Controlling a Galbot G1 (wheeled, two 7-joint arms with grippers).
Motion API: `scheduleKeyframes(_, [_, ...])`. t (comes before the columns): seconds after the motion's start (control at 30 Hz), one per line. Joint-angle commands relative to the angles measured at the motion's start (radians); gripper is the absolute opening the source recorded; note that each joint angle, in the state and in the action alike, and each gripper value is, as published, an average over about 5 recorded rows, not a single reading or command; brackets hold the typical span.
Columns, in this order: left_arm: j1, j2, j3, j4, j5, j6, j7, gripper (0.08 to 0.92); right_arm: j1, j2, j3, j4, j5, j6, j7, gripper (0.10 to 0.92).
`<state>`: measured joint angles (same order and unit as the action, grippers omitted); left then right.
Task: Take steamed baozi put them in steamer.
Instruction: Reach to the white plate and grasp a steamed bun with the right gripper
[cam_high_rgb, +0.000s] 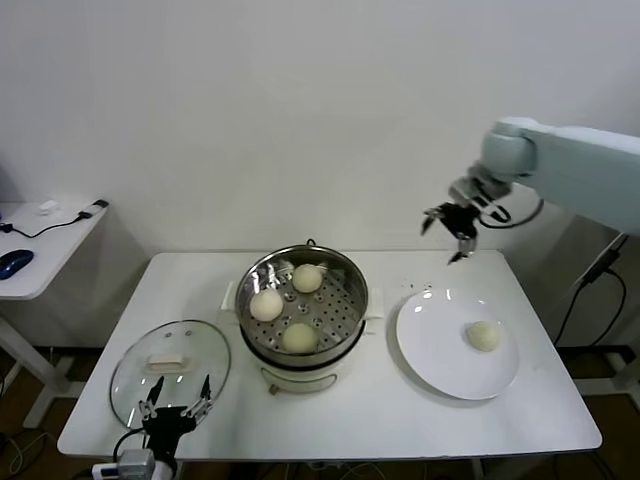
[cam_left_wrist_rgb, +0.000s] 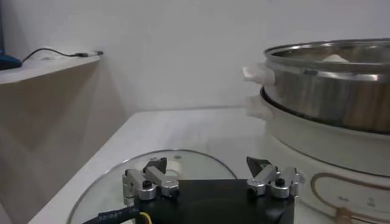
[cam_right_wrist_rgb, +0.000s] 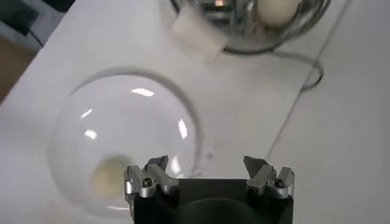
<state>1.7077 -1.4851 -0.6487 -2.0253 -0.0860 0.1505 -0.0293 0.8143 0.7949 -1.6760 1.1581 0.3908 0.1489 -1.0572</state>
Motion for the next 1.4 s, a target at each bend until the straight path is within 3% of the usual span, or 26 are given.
scheduleKeyframes(0.03, [0.000, -0.001, 0.001, 0.001, 0.004, 0.003, 0.001, 0.823, -0.241, -0.248, 0.059, -0.011, -0.107, -0.179, 0.026, 0.823])
scheduleKeyframes(0.53, [0.031, -0.003, 0.004, -0.004, 0.017, -0.005, -0.001, 0.823, -0.607, -0.192, 0.424, -0.091, -0.228, -0.260, 0.115, 0.823])
scheduleKeyframes(1.17, [0.037, -0.006, 0.001, -0.007, 0.023, 0.000, -0.002, 0.823, -0.668, -0.104, 0.494, -0.153, -0.250, -0.266, 0.148, 0.822])
scheduleKeyframes(1.4, [0.036, -0.004, 0.000, -0.006, 0.022, -0.001, -0.002, 0.823, -0.625, -0.106, 0.454, -0.134, -0.232, -0.260, 0.128, 0.688])
